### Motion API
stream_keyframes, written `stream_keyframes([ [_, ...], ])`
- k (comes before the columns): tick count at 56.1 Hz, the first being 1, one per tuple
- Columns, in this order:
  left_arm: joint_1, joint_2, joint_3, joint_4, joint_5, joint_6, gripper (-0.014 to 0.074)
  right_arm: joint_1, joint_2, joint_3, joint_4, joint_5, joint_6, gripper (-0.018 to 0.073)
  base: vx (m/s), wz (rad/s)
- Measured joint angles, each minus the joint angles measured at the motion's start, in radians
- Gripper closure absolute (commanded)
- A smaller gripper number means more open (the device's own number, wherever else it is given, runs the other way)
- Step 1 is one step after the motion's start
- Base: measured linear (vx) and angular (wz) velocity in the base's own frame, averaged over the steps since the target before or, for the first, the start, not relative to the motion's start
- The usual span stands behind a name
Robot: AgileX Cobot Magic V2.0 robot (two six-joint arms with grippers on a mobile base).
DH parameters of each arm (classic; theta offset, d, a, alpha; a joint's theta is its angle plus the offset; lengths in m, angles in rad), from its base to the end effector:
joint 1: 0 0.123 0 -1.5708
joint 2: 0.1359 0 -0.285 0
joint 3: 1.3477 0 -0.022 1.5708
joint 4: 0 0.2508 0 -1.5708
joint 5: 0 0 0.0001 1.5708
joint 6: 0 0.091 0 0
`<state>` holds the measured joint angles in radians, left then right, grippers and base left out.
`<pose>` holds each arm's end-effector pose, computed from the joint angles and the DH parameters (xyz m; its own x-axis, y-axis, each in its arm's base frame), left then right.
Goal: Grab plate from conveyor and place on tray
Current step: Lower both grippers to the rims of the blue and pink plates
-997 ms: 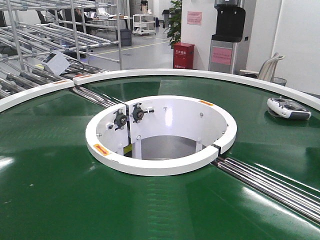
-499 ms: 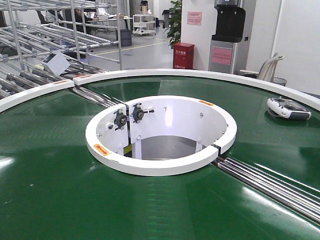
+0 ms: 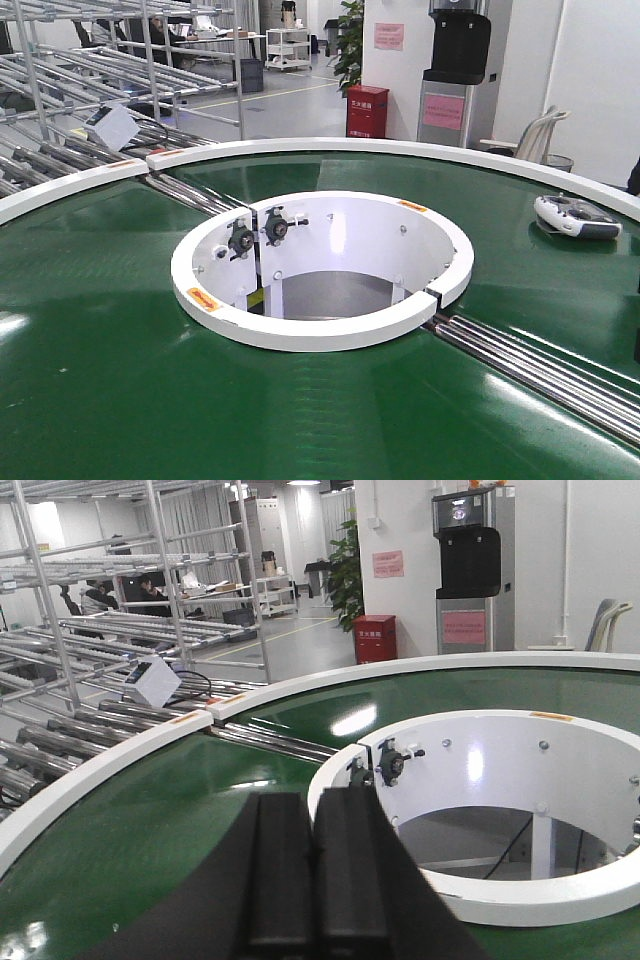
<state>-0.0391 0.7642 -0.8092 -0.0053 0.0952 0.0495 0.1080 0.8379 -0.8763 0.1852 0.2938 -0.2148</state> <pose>0.1594 -0.0063 0.4044 0.0387 0.0427 -0.9983 0.0379 0.9983 0.0442 0.1739 0.0238 0.3971 -0.1557 -0.0544 -0.9863 -0.1659 0.9857 -0.0282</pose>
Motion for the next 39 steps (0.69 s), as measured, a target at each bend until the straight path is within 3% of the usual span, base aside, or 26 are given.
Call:
stream_keyframes([
  [9,0.0,0.0,0.0,0.0,0.0,-0.056,0.0191,0.0,0.0,0.0,0.0,0.003,-0.001,0.0032,0.0,0.0],
  [15,0.0,0.004,0.0,0.0,0.0,-0.067,0.0125,0.0,0.002,0.0,0.0,0.003,-0.001,-0.0069,0.0,0.0],
  [27,-0.003,0.058,0.0,-0.007,0.013,-0.118,0.0134,0.0,0.025,0.0,0.007,0.013,0.002,-0.006,0.0,0.0],
  [39,-0.079,0.162,0.0,-0.015,0.272,-0.127,0.0134,0.0,0.122,-0.001,0.005,0.255,0.04,-0.0028,0.0,0.0],
])
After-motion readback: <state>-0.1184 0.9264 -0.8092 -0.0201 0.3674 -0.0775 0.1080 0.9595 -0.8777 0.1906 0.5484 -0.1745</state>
